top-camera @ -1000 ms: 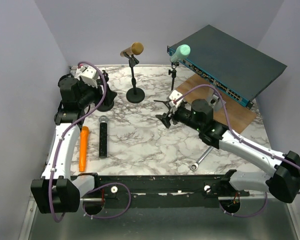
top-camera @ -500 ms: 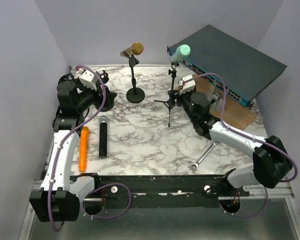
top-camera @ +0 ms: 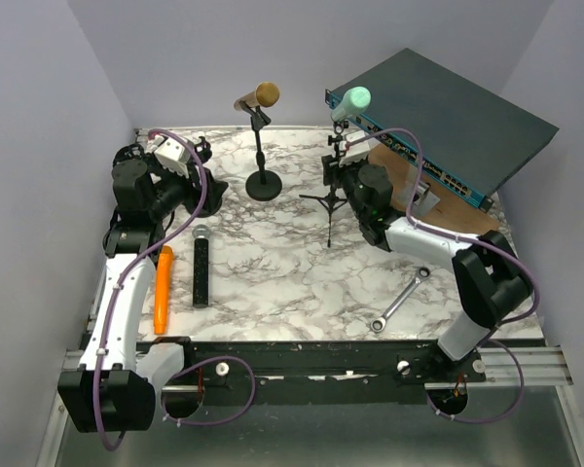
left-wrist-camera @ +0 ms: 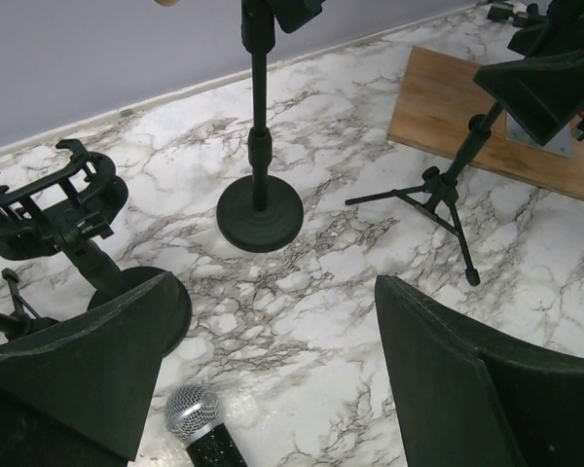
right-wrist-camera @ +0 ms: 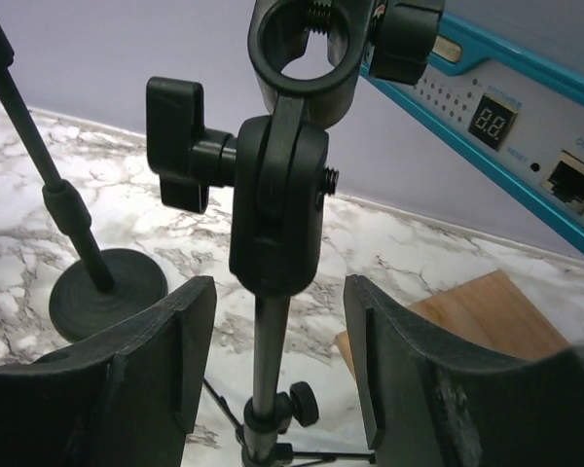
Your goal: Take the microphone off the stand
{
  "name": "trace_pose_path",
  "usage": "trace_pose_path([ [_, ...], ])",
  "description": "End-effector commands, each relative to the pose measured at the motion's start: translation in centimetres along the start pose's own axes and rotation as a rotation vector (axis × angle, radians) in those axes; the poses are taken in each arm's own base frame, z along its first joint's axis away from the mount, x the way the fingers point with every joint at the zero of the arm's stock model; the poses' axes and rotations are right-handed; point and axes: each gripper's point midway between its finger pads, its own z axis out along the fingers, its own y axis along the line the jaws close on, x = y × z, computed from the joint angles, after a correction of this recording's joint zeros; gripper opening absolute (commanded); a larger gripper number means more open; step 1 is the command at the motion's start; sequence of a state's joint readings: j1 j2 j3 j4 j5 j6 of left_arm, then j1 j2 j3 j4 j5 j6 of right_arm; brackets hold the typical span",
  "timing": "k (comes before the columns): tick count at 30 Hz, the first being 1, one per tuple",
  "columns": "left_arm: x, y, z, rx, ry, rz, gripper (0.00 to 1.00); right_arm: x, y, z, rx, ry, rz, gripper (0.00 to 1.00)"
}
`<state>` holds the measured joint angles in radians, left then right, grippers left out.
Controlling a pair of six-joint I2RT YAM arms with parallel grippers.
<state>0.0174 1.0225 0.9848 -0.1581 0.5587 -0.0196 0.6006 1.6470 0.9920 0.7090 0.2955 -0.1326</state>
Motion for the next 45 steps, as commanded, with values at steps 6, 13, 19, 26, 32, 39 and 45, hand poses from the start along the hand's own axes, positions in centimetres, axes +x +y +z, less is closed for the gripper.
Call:
trace_pose_path([
  [6,-1.3,-0.8,0.5,0.058,-0.033,0.017,0.85,-0.3,0.1,1.8,-0.037,-0.052,-0.004,0.33],
  [13,-3.3,-1.3,0.3,0.097,0.001,0.109,0.85,0.1,3.6,-0.8,-0.277,-0.030,-0.016,0.07],
  [19,-5.0,-6.3,-0.5,0.325,-0.024,0.158,0.86,0.2,8.8,-5.4,-0.643,-0.015,0.001,0.01],
  [26,-7.3,-12.4,-2.0,0.535,-0.082,0.270,0.86,0.2,13.8,-12.7,-1.094,0.022,0.077,0.01],
  [32,-9.4,-17.7,-3.4,0.669,-0.108,0.365,0.86,0.8,15.3,-16.3,-1.308,0.121,0.138,0.01],
  [39,-11.8,-21.3,-0.8,0.675,-0.092,0.540,0.88,1.5,15.7,-17.1,-1.362,0.164,0.151,0.01],
  [45,-13.5,-24.0,1.9,0.722,-0.071,0.580,0.86,2.4,15.7,-17.0,-1.360,0.186,0.154,0.01],
])
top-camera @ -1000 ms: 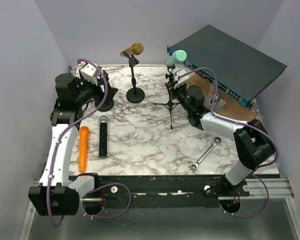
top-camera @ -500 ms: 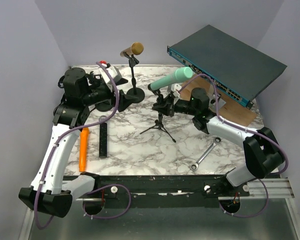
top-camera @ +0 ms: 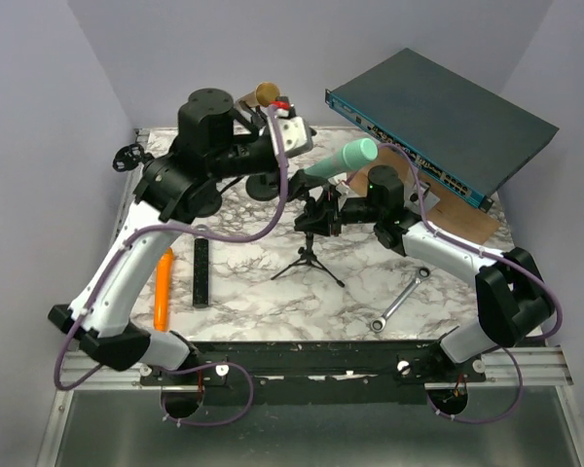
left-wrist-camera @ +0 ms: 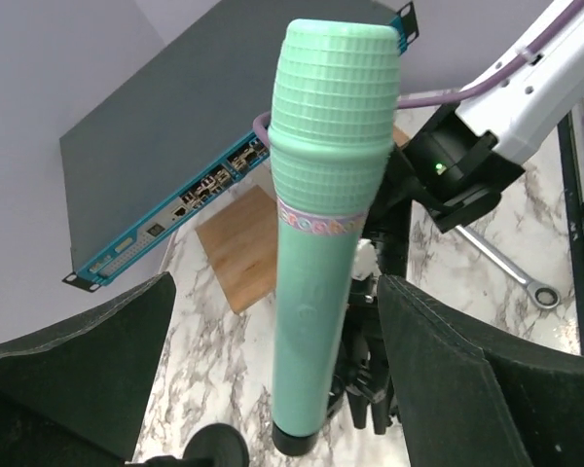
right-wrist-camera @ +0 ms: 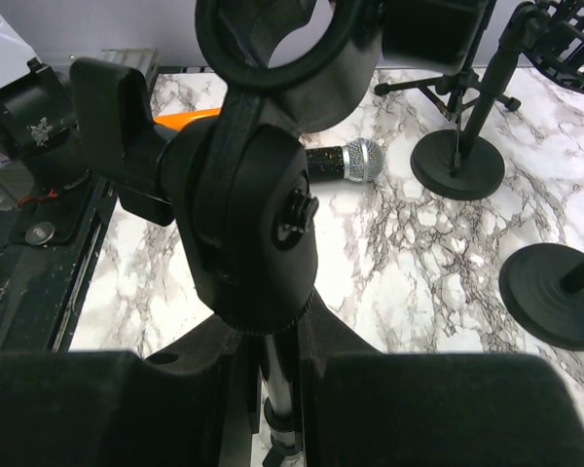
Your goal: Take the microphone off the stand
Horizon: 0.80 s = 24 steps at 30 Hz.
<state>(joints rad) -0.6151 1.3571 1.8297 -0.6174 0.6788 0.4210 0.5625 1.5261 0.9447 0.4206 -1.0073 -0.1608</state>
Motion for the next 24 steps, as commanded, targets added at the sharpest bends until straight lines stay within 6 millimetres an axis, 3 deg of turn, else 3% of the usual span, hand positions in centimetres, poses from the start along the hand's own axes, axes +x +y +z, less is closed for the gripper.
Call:
trace_pose_path([
  [1,1.2,0.5,2.1,0.025,0.096,0.006,0.86,3.0,2.1,0.1,-0.083,0.069,0.159,0.01],
  [6,1.7,0.1,3.9,0.079,0.103,-0.017,0.81,3.3,2.0,0.0,-0.070,0.078,0.147,0.01],
  [9,2.1,-0.5,4.6,0.115,0.102,-0.042,0.70,3.6,1.8,-0.1,-0.056,0.083,0.144,0.01],
  [13,2.0,-1.5,5.2,0.161,0.089,-0.079,0.38,4.1,0.9,0.0,-0.007,0.092,0.150,0.01],
  [16,1.2,-2.0,5.4,0.174,0.067,-0.089,0.02,4.6,-0.2,0.0,0.053,0.108,0.161,0.01],
  [24,-3.5,-1.6,5.5,0.149,-0.077,-0.193,0.00,7.3,-2.3,0.0,0.176,0.158,0.231,0.01],
])
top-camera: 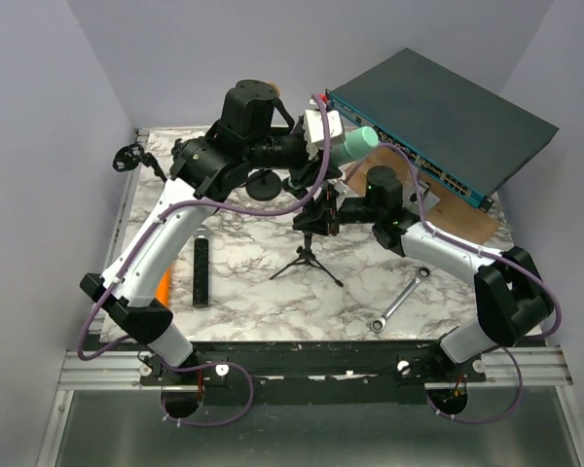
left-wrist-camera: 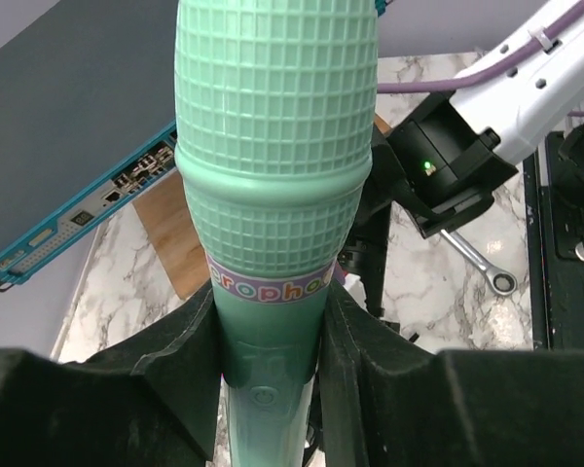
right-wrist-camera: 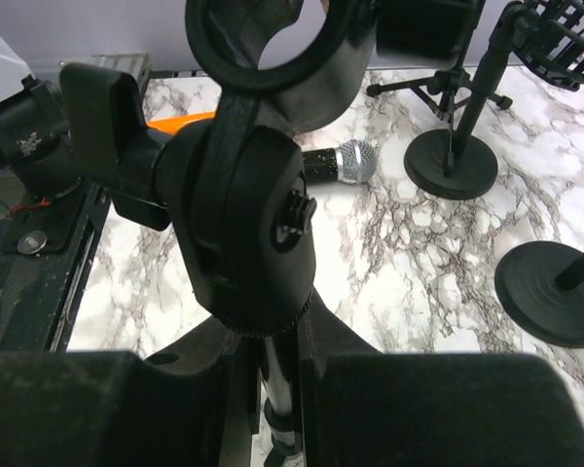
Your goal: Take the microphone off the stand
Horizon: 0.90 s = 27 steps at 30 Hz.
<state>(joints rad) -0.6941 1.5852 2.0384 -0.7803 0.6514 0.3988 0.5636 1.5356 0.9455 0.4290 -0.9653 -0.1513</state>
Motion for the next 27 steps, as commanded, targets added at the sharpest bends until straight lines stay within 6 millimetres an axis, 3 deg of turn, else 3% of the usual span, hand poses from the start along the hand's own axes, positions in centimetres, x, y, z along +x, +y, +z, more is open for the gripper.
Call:
trace_pose_path([
  [1,-7.4,-1.5,-0.6,0.054,-0.222,-0.067,0.00,7.3,-1.7,0.0,0.141,0.162,0.226,0.01],
  [5,-10.4,-1.3,-2.1,0.023,-0.301,-0.077,0.00,8.3,-1.8,0.0,0.148,0.180,0.230,0.01],
  [8,-11.6,-1.1,-3.8,-0.008,-0.337,-0.077,0.00,8.2,-1.7,-0.1,0.146,0.180,0.228,0.01],
  [10,-11.5,-0.7,-5.6,-0.055,-0.344,-0.097,0.00,7.9,-1.6,-0.2,0.142,0.174,0.225,0.01],
  [13,-9.4,1.0,-8.8,-0.198,-0.320,-0.166,0.00,6.9,-1.7,-0.4,0.146,0.156,0.212,0.01],
  [15,-6.3,2.9,-11.3,-0.326,-0.286,-0.234,0.00,6.0,-1.7,-0.7,0.146,0.138,0.201,0.01],
  [18,-0.4,4.1,-13.6,-0.470,-0.207,-0.349,0.00,4.4,-1.7,-1.1,0.144,0.106,0.183,0.01],
  [23,10.7,2.9,-13.2,-0.573,-0.043,-0.565,0.00,2.2,-1.2,-1.7,0.130,0.071,0.155,0.01],
  [27,17.6,2.1,-12.5,-0.646,0.033,-0.740,0.00,0.8,-0.7,-2.4,0.136,0.061,0.121,0.01],
])
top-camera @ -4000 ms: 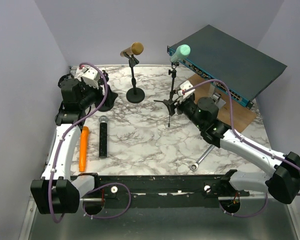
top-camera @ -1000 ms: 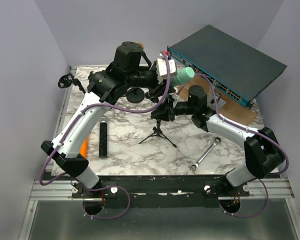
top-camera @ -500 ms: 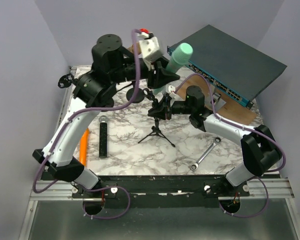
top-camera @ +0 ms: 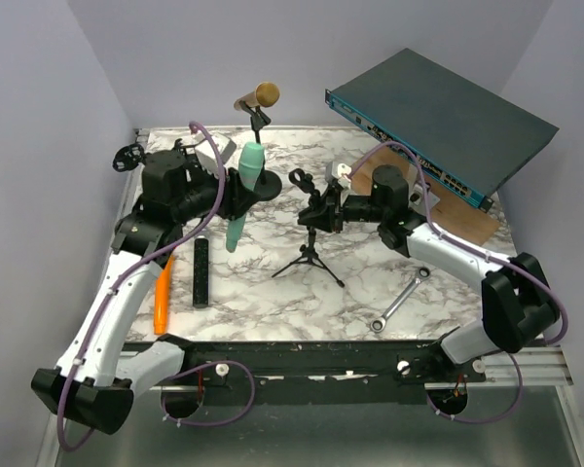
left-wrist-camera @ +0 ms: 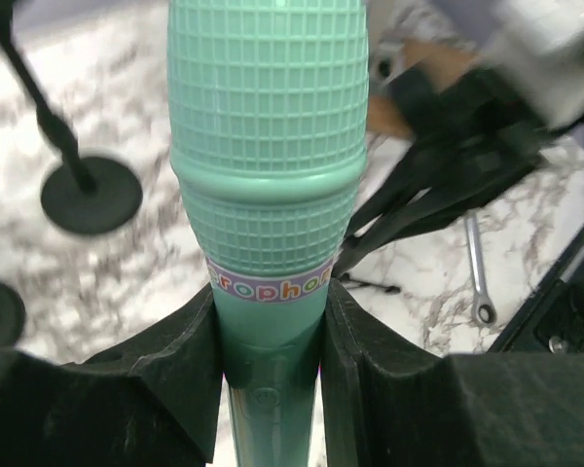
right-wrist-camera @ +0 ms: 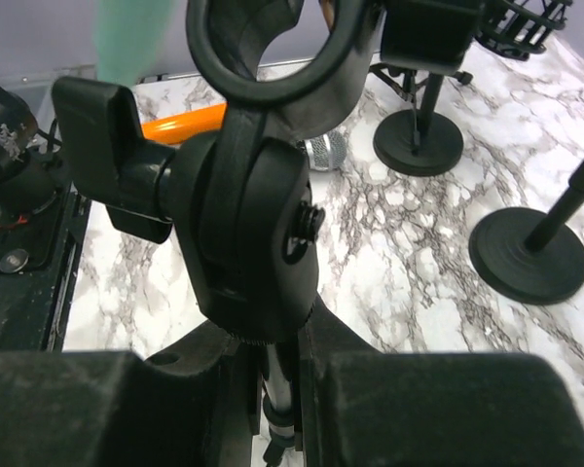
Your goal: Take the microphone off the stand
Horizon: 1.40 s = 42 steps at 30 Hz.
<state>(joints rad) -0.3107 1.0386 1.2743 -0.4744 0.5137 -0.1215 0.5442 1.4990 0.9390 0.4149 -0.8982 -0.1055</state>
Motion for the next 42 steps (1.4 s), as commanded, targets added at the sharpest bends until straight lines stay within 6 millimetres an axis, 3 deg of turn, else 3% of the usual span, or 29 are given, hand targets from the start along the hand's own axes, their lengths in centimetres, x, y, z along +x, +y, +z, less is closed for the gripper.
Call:
trace_pose_path([
  [1,6.6,3.7,1.3,-0.158,0.093,-0.185,0.00,1.4,0.4,-1.6,0.054,0.063,0.078,0.01],
  [9,15.8,7.2,4.0,-0.268,0.289,-0.372,0.00,-0.8,1.2,-2.7,0.090,0.019,0.038,0.01],
  [15,21.5,10.5,4.2,-0.418,0.426,-0.476,0.08,-0.7,0.9,-2.7,0.105,0.015,0.035,0.01],
  [18,23.8,10.9,4.1,-0.434,0.480,-0.544,0.18,-0.4,0.7,-2.8,0.119,0.013,0.036,0.01],
  [22,26.4,10.4,3.5,-0.441,0.545,-0.595,0.23,-0.2,0.6,-2.7,0.120,0.014,0.046,0.01],
  [29,29.8,10.6,2.5,-0.484,0.631,-0.640,0.25,-0.3,0.6,-2.7,0.118,0.011,0.050,0.01],
  [37,31.2,11.2,1.0,-0.520,0.688,-0.689,0.25,-0.8,0.7,-2.9,0.129,0.006,0.042,0.01],
  [42,31.4,11.2,0.7,-0.516,0.710,-0.716,0.35,-1.3,0.7,-2.8,0.120,0.008,0.046,0.01],
])
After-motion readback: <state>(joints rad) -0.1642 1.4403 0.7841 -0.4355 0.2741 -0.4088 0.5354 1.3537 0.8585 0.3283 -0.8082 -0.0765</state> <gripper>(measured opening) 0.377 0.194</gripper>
